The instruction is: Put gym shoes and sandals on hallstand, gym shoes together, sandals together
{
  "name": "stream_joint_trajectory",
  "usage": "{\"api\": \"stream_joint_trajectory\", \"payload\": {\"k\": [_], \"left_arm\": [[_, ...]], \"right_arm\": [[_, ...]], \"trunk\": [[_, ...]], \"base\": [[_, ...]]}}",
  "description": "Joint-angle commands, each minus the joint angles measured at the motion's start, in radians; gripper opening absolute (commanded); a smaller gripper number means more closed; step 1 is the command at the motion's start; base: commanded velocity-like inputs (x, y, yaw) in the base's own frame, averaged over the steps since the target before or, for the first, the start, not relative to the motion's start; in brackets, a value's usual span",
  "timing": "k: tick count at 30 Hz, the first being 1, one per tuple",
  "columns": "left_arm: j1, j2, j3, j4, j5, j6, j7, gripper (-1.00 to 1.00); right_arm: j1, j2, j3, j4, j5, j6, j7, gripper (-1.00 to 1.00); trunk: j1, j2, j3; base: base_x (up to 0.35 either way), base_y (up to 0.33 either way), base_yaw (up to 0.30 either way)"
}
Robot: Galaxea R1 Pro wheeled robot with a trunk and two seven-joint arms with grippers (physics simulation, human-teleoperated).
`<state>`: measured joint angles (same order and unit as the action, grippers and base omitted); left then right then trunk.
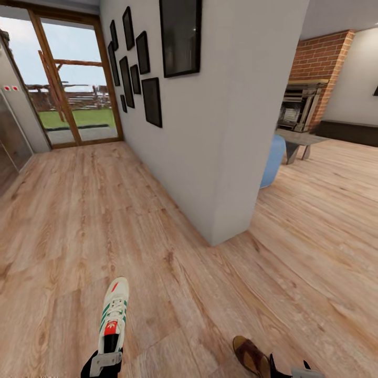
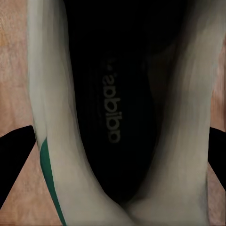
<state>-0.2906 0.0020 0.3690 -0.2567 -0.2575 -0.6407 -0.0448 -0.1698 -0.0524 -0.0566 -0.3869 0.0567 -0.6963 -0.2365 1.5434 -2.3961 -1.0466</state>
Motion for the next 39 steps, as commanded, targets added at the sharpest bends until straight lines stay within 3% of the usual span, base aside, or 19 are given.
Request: {"api": "stream_joint_trajectory", "payload": {"k": [1,23,39], "left_arm": [[-0.001,0.000,0.008,0.001,-0.007,-0.004,-0.004,-1.00],[-0.001,0.000,0.008,0.001,-0.006,-0.004,-0.004,-1.00],[-0.001,0.000,0.008,0.001,-0.006,-0.004,-0.004,-1.00]], "right_arm": [[0.000,0.000,-0.002,0.001,0.006,-0.002,-0.004,1.00],[0.000,0.000,-0.002,0.001,0.006,-0.002,-0.004,1.00],[0.000,0.000,0.000,-0.003,0.006,-0.003,-0.004,1.00]], "trunk": [[0.000,0.000,-0.001],[0.000,0.000,-0.001],[0.000,0.000,-0.001]], "base": [[0.022,-0.243,0.201],[-0.017,-0.249,0.252],[-0.161,-0.229,0.029]]}}
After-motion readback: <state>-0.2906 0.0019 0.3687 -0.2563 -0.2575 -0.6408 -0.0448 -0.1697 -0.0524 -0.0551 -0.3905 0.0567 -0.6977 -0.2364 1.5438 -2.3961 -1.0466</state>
